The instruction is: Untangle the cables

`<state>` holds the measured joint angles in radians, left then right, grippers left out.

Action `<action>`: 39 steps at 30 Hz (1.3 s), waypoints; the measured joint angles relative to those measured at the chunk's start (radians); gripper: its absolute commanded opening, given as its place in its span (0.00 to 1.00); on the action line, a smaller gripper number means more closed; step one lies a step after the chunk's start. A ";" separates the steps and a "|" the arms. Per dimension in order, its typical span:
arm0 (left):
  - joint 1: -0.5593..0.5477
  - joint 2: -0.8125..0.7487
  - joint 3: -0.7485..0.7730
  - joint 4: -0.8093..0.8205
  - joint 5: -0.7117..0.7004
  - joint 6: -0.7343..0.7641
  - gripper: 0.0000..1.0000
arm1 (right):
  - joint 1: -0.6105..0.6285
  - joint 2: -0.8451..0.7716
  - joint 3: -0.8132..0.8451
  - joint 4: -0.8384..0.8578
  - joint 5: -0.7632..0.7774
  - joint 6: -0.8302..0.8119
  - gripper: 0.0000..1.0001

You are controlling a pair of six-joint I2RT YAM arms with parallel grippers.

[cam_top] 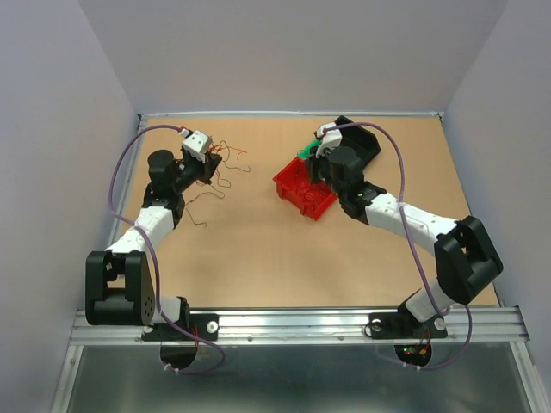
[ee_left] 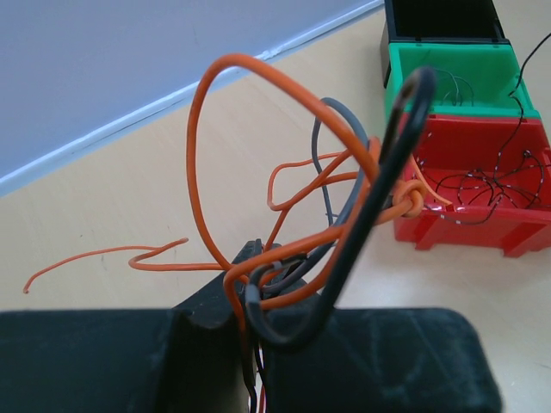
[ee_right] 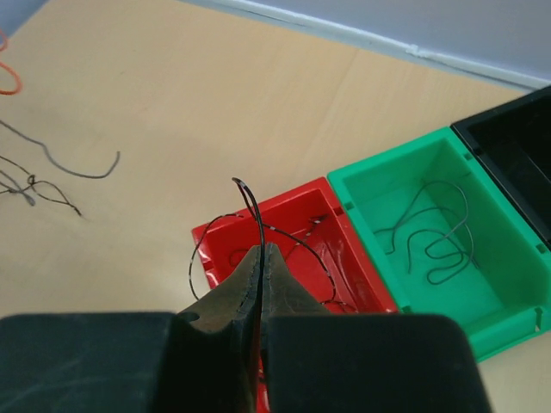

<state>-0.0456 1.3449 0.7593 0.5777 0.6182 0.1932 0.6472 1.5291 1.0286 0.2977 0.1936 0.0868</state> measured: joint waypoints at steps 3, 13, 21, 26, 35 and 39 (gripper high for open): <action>-0.001 0.000 0.000 0.000 -0.002 0.002 0.00 | -0.066 0.021 -0.013 -0.003 -0.031 0.024 0.00; -0.007 0.000 0.000 -0.003 -0.006 0.008 0.00 | -0.135 0.051 -0.039 -0.023 -0.139 0.039 0.00; -0.012 -0.001 0.000 -0.008 -0.009 0.010 0.00 | -0.134 0.248 -0.003 -0.082 -0.324 -0.002 0.00; -0.019 -0.022 -0.008 -0.014 -0.013 0.016 0.00 | -0.134 0.423 0.125 -0.182 -0.344 -0.011 0.00; -0.043 -0.042 -0.013 -0.024 -0.002 0.038 0.00 | -0.133 0.438 0.206 -0.291 -0.324 -0.008 0.32; -0.052 -0.042 -0.013 -0.042 0.013 0.050 0.00 | -0.133 0.350 0.206 -0.317 -0.311 -0.004 0.45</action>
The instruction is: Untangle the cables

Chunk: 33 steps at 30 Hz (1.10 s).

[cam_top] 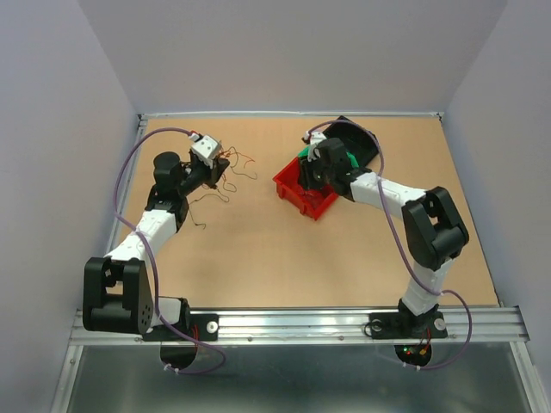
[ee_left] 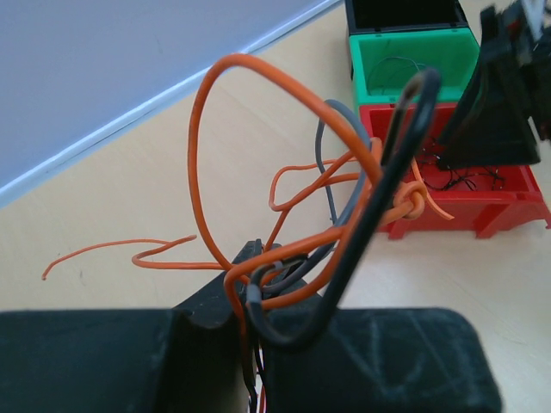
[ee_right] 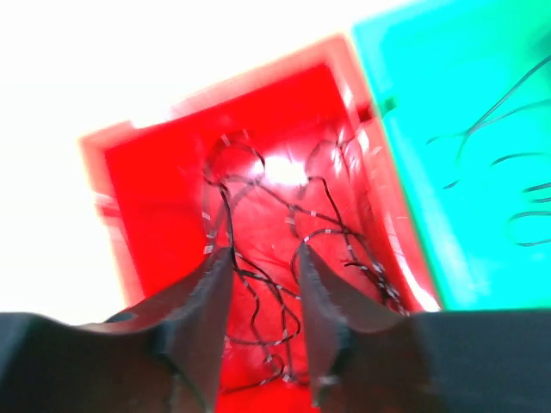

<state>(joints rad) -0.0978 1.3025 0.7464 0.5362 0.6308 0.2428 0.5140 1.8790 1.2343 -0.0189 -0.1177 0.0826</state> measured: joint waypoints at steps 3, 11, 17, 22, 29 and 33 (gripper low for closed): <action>-0.005 0.000 0.000 -0.010 0.009 0.008 0.00 | 0.000 -0.084 0.000 0.004 0.006 0.004 0.50; -0.018 0.000 0.000 -0.041 0.090 0.039 0.00 | 0.014 -0.213 -0.035 0.027 0.004 0.015 0.73; -0.042 0.002 0.005 -0.116 0.224 0.095 0.00 | 0.056 -0.254 -0.091 0.099 -0.152 -0.024 0.77; -0.064 0.014 0.036 -0.195 0.316 0.155 0.00 | 0.142 -0.276 -0.115 0.173 -0.236 -0.086 0.74; -0.080 0.025 0.067 -0.304 0.410 0.260 0.00 | 0.152 -0.298 -0.159 0.291 -0.290 -0.099 0.70; -0.088 0.025 0.068 -0.337 0.425 0.292 0.00 | 0.145 -0.340 -0.211 0.340 -0.314 -0.099 0.70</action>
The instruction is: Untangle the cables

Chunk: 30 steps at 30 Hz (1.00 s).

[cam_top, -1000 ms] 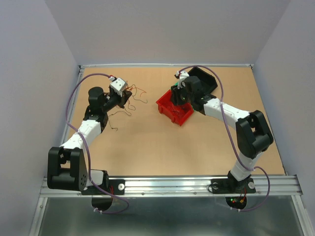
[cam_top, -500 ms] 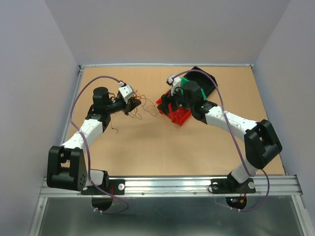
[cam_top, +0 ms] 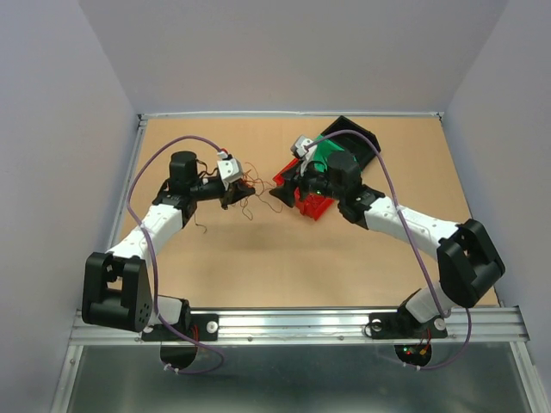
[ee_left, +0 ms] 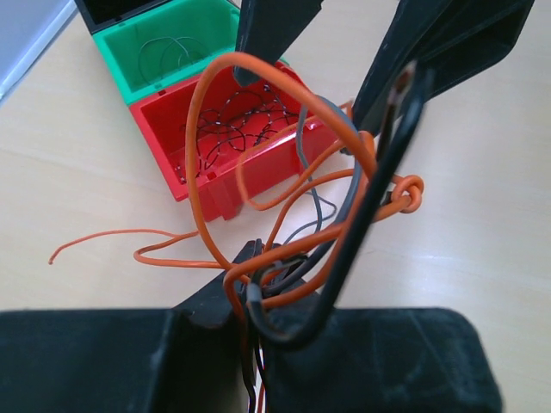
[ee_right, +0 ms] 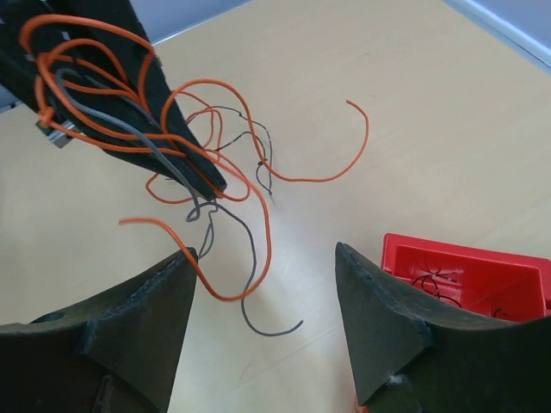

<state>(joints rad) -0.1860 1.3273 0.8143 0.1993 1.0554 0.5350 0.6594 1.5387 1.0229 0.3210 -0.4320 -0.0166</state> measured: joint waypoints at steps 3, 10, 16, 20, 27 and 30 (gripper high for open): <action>-0.005 0.000 0.001 -0.023 0.011 0.018 0.00 | 0.000 -0.031 -0.023 0.028 -0.021 0.001 0.67; -0.011 0.040 0.040 -0.075 0.024 0.058 0.00 | 0.000 -0.056 -0.025 0.077 -0.083 0.003 0.57; -0.021 0.061 0.061 -0.128 0.037 0.094 0.00 | 0.000 -0.049 -0.025 0.081 -0.128 0.008 0.55; -0.028 0.072 0.072 -0.156 0.041 0.112 0.00 | 0.000 -0.037 -0.024 0.084 -0.157 0.010 0.53; -0.037 0.095 0.091 -0.188 0.042 0.130 0.00 | 0.000 0.015 -0.008 0.088 -0.208 0.023 0.43; -0.041 0.100 0.098 -0.203 0.041 0.139 0.00 | 0.001 0.042 0.010 0.089 -0.219 0.037 0.32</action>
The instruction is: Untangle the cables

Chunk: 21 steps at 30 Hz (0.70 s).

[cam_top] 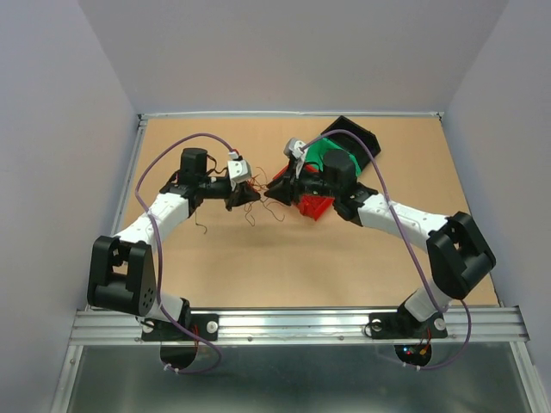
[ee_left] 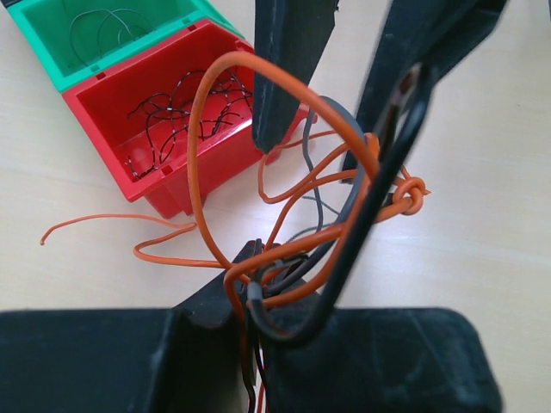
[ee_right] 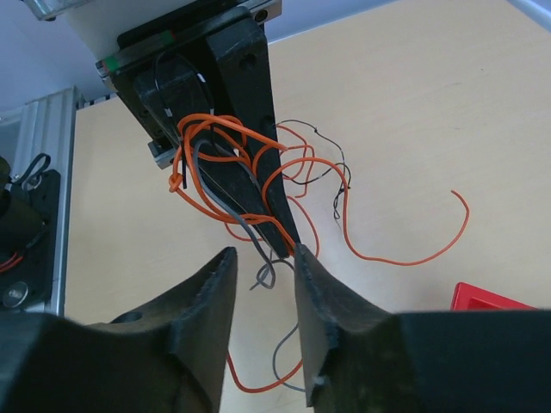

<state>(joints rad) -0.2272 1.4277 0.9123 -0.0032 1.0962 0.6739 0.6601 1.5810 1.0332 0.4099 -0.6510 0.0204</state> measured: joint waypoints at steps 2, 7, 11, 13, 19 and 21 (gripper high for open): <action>-0.003 0.000 0.003 -0.014 0.000 0.006 0.01 | 0.001 0.008 0.002 0.002 -0.004 0.006 0.18; -0.003 0.000 0.005 -0.026 0.000 0.015 0.17 | 0.002 0.009 0.002 0.004 0.005 0.013 0.00; -0.003 0.000 0.007 -0.034 -0.002 0.026 0.38 | 0.002 -0.010 0.000 0.002 0.035 0.014 0.01; -0.003 0.000 0.007 -0.039 -0.001 0.029 0.44 | 0.002 -0.030 -0.003 0.003 0.050 0.015 0.01; 0.004 0.000 0.007 -0.047 0.013 0.037 0.52 | 0.002 -0.113 -0.037 0.020 0.094 0.019 0.00; 0.014 0.000 0.007 -0.048 0.030 0.037 0.53 | 0.002 -0.122 -0.048 0.023 0.103 0.021 0.01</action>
<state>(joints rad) -0.2127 1.4277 0.9195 -0.0509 1.1259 0.7105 0.6621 1.4590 0.9855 0.4332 -0.5476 0.0414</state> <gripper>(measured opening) 0.520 0.017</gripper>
